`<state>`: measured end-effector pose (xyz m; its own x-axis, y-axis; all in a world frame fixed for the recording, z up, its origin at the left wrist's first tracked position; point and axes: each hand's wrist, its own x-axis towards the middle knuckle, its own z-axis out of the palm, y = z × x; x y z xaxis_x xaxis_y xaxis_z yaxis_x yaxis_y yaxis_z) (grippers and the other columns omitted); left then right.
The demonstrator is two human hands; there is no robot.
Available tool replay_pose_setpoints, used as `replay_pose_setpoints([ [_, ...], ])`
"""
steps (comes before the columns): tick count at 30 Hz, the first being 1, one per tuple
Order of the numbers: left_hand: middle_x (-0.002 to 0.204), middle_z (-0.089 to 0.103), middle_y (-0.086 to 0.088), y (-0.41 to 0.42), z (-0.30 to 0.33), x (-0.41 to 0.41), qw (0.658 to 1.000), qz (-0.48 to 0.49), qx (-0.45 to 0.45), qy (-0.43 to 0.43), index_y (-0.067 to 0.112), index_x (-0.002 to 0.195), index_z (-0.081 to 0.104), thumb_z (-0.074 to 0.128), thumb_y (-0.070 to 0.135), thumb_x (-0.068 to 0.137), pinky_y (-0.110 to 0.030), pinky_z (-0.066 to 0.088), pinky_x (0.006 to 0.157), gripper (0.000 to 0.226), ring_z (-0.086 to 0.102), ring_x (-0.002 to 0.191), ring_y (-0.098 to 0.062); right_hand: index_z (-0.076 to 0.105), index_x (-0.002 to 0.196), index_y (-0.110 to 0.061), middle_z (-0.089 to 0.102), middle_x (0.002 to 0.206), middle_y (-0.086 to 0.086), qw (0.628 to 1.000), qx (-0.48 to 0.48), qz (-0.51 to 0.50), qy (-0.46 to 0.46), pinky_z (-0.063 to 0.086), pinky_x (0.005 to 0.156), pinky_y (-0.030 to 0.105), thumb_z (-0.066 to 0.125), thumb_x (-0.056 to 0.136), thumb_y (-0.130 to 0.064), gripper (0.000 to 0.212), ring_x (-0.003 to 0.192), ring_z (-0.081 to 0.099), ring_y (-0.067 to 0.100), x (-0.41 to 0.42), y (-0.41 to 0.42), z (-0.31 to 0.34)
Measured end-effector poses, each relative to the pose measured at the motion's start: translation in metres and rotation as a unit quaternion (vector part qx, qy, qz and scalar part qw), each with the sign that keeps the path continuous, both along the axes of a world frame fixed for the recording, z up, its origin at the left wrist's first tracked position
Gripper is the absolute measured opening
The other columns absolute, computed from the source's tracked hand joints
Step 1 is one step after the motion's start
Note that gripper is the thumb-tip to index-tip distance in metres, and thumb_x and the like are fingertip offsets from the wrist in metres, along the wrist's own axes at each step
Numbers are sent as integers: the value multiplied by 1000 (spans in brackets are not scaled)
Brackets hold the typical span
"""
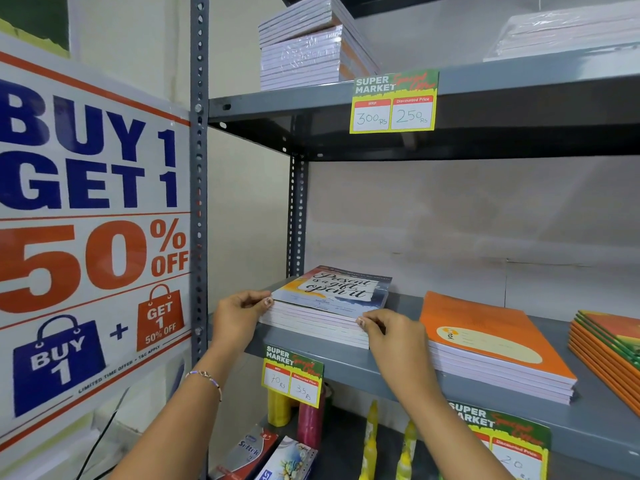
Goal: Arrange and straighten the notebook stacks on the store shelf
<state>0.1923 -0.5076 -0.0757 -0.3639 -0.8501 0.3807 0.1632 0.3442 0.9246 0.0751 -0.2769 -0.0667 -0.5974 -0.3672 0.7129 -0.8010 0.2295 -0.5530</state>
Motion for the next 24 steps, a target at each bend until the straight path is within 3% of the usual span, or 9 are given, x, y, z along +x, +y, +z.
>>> replay_pose_setpoints([
  [6, 83, 74, 4, 4, 1, -1, 999, 29, -15, -28, 19, 81, 73, 65, 30, 90, -32, 51, 67, 17, 62, 76, -15, 76, 97, -17, 77, 88, -4, 1000, 8, -1, -6, 40, 58, 7, 64, 92, -24, 15, 75, 64, 7, -3, -1, 1],
  [12, 81, 74, 4, 6, 1, -1, 997, 49, -34, -42, 18, 78, 71, 65, 32, 89, -39, 55, 72, 19, 65, 78, -18, 74, 91, -15, 75, 84, -2, 999, 33, -8, -5, 54, 64, 26, 63, 92, -24, 14, 75, 65, 12, -4, -3, 0],
  [19, 73, 69, 2, 23, 6, -1, 989, 94, -95, -64, 20, 71, 60, 63, 29, 87, -29, 44, 54, 19, 58, 66, -17, 70, 105, -15, 74, 92, 9, 994, 104, -9, 24, 56, 72, 37, 48, 99, -27, 25, 84, 68, 25, 8, 5, 5],
  [22, 93, 71, -4, 35, 12, -1, 983, 123, -104, -88, 22, 79, 61, 63, 31, 86, -29, 45, 57, 11, 59, 74, -21, 57, 134, -20, 74, 104, 11, 994, 106, 10, 19, 53, 77, 31, 45, 100, -33, 39, 92, 69, 25, 21, 24, 8],
  [24, 125, 61, -9, 51, 19, -10, 973, 142, -167, -70, 16, 99, 65, 64, 28, 87, -39, 50, 84, 17, 58, 106, -29, 51, 140, -21, 73, 114, 9, 997, 52, 6, 56, 51, 81, 27, 46, 99, -33, 43, 100, 68, 23, 25, 48, 15],
])
